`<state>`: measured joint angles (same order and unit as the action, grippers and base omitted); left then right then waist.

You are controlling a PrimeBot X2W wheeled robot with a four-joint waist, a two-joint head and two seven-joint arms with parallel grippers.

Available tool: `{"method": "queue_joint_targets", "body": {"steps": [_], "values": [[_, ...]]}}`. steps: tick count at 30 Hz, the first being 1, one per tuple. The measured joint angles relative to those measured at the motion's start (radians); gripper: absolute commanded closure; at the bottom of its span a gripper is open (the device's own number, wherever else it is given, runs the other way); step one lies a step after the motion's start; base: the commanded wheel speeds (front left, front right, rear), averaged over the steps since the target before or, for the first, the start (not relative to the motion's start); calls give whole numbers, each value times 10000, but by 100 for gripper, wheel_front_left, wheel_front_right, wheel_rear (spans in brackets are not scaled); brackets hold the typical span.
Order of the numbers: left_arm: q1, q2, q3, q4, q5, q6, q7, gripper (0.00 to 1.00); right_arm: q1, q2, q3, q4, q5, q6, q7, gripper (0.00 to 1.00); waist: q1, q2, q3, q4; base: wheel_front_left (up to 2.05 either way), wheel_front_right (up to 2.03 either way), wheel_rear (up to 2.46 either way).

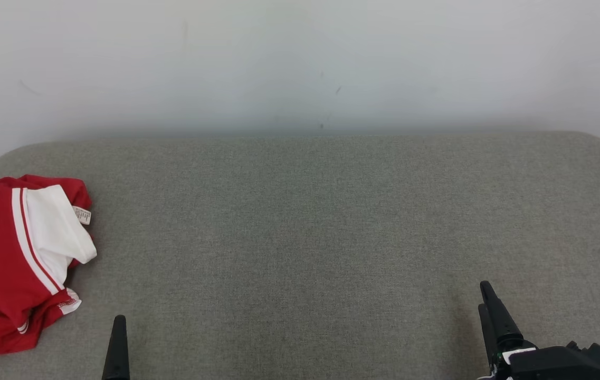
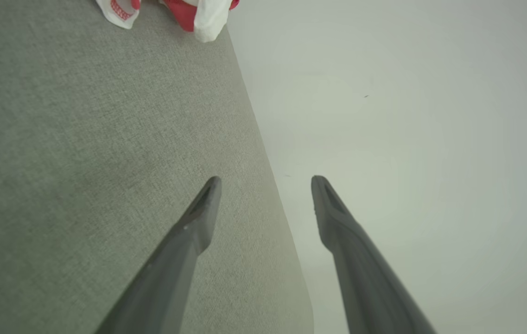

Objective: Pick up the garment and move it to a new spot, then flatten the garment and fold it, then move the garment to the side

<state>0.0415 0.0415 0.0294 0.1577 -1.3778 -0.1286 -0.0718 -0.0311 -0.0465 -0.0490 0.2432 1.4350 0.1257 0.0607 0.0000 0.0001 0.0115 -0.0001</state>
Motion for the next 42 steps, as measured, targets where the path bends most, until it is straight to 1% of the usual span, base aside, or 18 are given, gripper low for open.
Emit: {"method": "queue_joint_targets", "body": {"steps": [3,5,9,13,18,23,34,42], "values": [[-8,4,92,0,773,0,-73,0,0,0,17,-19,-633,0,-138,0,0,-1,10,-1,0,0,0],[-11,4,109,-6,1373,0,-148,0,0,0,-13,-48,-838,0,-240,0,0,0,17,-3,0,0,0],[-14,4,157,-36,2196,0,-238,0,5,-2,-50,-77,-1338,0,-430,0,0,0,26,-4,0,0,0],[-16,8,178,-65,3010,0,-339,0,13,-6,-52,-104,-2102,0,-594,0,0,0,34,-4,0,0,0],[-24,10,150,-148,4148,163,-462,0,18,-8,121,-196,-3344,0,-807,0,0,0,48,-6,0,0,0],[-28,13,38,-226,5204,422,-589,0,72,-4,389,-307,-4771,0,-997,0,0,0,61,-10,0,0,0],[-44,21,-134,-313,6815,759,-823,0,110,-12,470,-500,-7622,0,-1419,0,0,0,81,-19,0,0,0],[-62,29,-190,-305,7892,880,-976,0,122,-13,468,-573,-9229,2,-1685,0,0,0,90,-28,0,0,0]]}}
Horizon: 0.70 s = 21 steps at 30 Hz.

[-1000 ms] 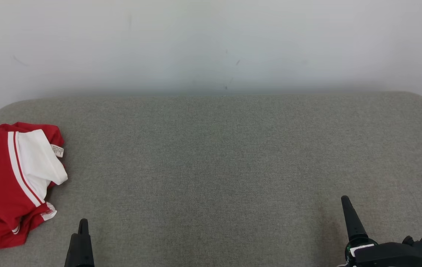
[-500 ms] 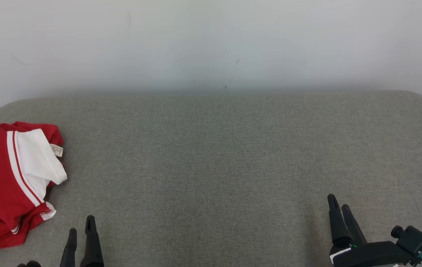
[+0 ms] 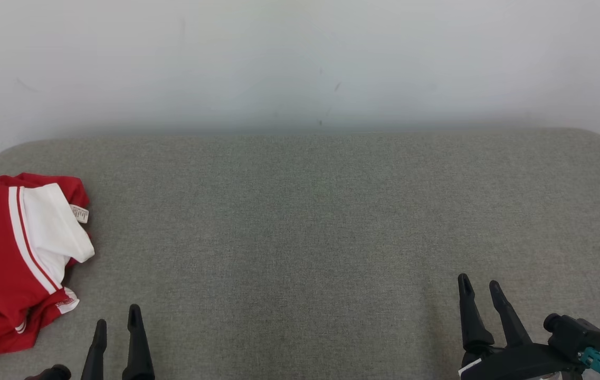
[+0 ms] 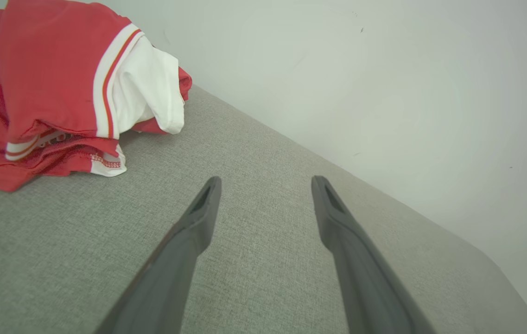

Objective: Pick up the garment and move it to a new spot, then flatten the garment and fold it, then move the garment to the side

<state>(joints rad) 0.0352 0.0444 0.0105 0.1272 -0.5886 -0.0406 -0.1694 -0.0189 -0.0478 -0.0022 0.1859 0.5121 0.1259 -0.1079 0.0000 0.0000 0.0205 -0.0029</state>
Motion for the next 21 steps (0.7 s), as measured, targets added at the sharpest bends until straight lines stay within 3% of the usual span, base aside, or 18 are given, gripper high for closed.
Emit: {"method": "queue_joint_targets", "body": {"steps": [21], "values": [[-8,13,-35,104,2247,184,-391,0,37,-4,27,25,-2343,17,-612,0,0,0,-35,-15,0,0,0]]}}
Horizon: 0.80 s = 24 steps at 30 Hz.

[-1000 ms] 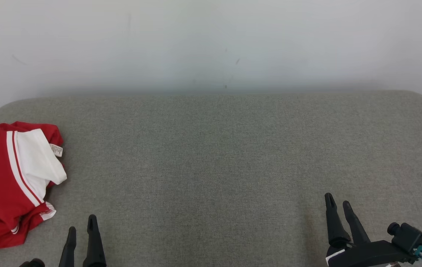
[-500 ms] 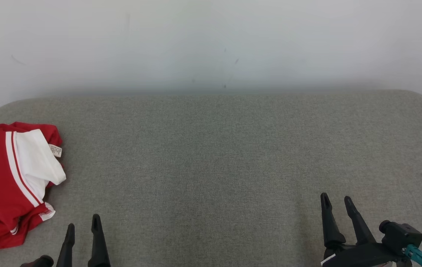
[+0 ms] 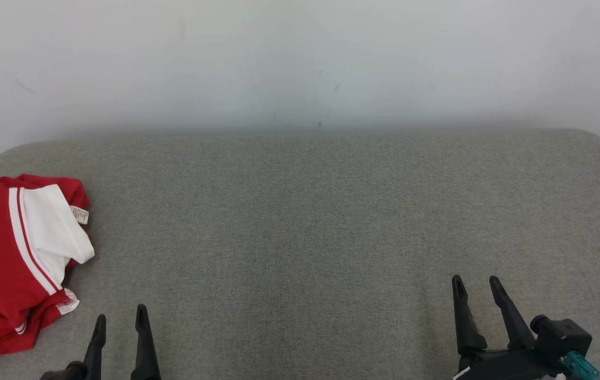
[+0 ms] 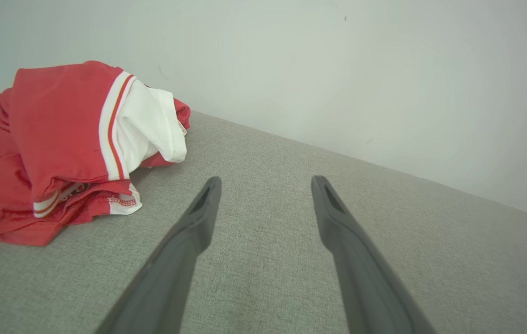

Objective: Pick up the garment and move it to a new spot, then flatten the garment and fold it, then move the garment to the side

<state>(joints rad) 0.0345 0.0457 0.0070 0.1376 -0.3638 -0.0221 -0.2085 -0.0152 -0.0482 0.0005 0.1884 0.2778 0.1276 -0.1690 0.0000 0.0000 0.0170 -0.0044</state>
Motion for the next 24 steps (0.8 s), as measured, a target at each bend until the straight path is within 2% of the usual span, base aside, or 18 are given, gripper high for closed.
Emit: {"method": "queue_joint_targets", "body": {"steps": [9,15,24], "values": [[2,8,6,29,1003,-56,-115,0,82,-2,-6,-27,-788,10,-255,0,0,0,-13,11,0,0,0],[1,117,-146,94,1668,-397,-205,0,100,-4,-17,-35,-1235,12,-424,0,0,0,10,14,0,0,0],[1,196,-123,109,2422,-575,-351,0,128,-8,-21,-36,-1987,12,-619,0,0,0,1,4,0,0,0]]}}
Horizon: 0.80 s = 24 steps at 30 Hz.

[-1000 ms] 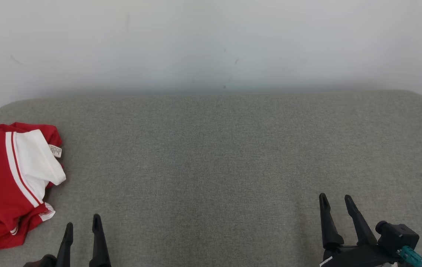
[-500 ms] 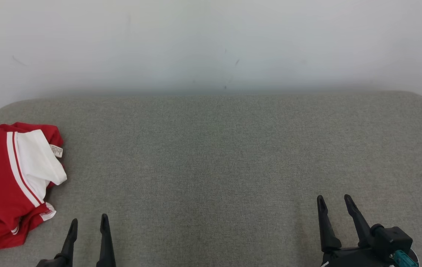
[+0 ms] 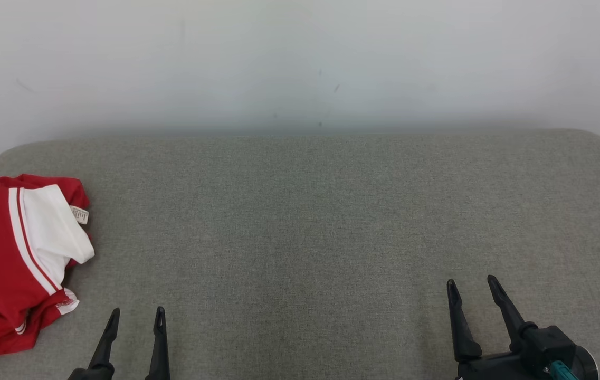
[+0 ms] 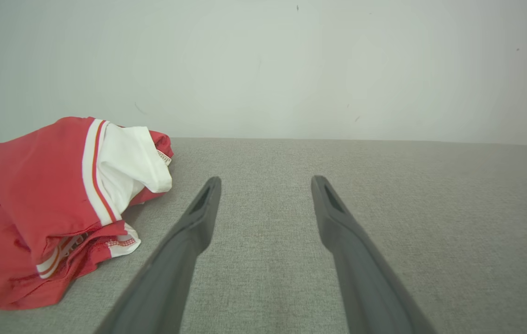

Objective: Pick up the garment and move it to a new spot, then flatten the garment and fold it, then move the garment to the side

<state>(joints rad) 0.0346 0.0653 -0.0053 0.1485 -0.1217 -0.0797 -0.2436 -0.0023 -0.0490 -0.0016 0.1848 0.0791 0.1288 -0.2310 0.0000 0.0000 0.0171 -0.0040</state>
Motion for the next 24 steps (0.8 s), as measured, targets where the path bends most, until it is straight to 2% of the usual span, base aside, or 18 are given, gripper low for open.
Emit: {"method": "queue_joint_targets", "body": {"steps": [13,24], "values": [[-3,-4,336,38,874,-144,-190,0,41,-4,-255,-58,-980,2,-311,0,0,0,34,23,0,0,0],[3,-38,683,107,855,-247,-190,0,62,-8,-558,13,-713,2,-334,0,0,0,47,46,0,0,0]]}}
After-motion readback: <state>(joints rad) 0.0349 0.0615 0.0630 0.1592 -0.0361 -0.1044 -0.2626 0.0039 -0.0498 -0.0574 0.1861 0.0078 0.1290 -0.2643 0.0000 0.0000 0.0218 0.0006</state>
